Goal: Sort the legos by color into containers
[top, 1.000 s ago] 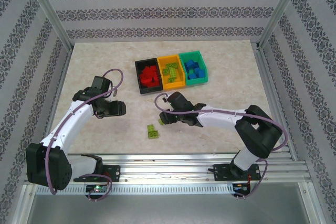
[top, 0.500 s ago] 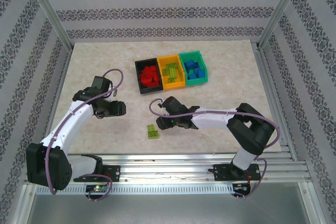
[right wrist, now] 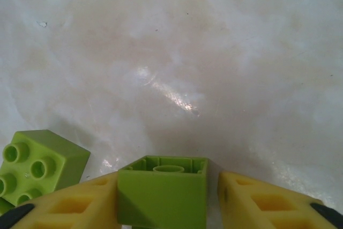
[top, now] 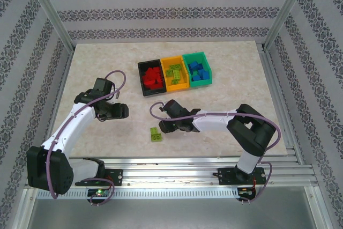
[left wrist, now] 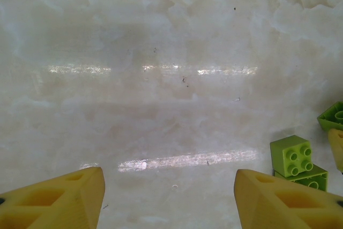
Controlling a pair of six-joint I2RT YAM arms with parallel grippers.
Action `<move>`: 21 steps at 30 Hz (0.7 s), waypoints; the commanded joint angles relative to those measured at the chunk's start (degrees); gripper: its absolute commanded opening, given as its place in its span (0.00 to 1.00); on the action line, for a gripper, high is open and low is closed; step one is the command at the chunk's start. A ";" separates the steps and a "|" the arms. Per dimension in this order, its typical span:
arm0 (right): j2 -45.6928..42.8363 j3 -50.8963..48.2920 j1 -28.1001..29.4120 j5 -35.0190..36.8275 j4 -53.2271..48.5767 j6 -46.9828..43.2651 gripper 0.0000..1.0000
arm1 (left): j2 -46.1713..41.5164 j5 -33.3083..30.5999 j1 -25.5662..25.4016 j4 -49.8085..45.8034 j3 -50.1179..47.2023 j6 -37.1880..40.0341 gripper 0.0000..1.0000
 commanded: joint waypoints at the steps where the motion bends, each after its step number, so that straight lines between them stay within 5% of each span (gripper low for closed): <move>1: 0.70 1.11 0.80 -0.01 1.02 0.81 0.43 | -0.54 0.25 0.64 1.01 -0.67 0.83 0.65; 7: 0.19 1.07 0.81 0.30 1.10 0.74 0.35 | -0.61 0.26 0.63 1.05 -0.63 0.87 0.65; 21: -1.50 -0.46 0.90 -0.32 1.97 1.38 0.34 | -0.76 0.50 0.63 1.06 -0.64 0.95 0.65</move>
